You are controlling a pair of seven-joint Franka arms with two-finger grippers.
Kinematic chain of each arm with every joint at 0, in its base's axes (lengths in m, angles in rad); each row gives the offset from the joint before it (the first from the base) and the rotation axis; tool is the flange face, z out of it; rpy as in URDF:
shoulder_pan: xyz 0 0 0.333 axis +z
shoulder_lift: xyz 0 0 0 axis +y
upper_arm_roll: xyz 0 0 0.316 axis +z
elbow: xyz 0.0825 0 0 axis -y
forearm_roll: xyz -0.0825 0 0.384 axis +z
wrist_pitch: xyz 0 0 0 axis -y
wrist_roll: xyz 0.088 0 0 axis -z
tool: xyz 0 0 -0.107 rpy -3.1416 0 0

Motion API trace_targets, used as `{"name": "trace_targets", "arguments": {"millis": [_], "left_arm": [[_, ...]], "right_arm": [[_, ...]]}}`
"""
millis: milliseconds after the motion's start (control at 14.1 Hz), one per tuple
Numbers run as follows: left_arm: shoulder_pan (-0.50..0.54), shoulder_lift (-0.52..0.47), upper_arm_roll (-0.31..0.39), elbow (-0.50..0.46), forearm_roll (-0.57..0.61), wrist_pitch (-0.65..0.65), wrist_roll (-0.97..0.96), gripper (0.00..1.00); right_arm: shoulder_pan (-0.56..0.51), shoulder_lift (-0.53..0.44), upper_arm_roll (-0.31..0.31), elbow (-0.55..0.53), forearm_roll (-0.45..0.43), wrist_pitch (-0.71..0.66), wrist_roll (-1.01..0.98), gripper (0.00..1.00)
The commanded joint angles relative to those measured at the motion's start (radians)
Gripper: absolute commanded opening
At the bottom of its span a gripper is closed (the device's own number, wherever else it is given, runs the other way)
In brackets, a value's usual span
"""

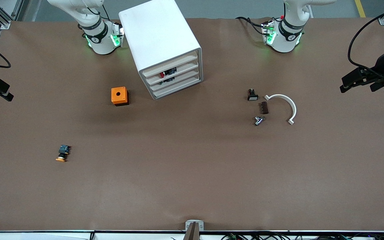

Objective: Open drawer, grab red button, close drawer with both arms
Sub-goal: 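Move the left gripper toward the white drawer cabinet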

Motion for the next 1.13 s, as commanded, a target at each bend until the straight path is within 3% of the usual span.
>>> {"name": "trace_targets", "arguments": {"millis": [0,496,1063], "left_arm": [[0.000,0.004,-0.004,0.019,0.014,-0.009,0.005,1.00],[0.003,0.010,-0.003,0.019,0.015,-0.009,0.000,1.00],[-0.008,0.145,-0.006,0.016,0.023,0.018,-0.003,1.00]], "right_arm": [[-0.004,0.011,0.007,0.022,-0.014,-0.007,0.017,1.00],[-0.004,0.011,0.007,0.022,-0.014,-0.007,0.017,1.00],[-0.004,0.011,0.005,0.022,-0.014,-0.007,0.017,1.00]]}}
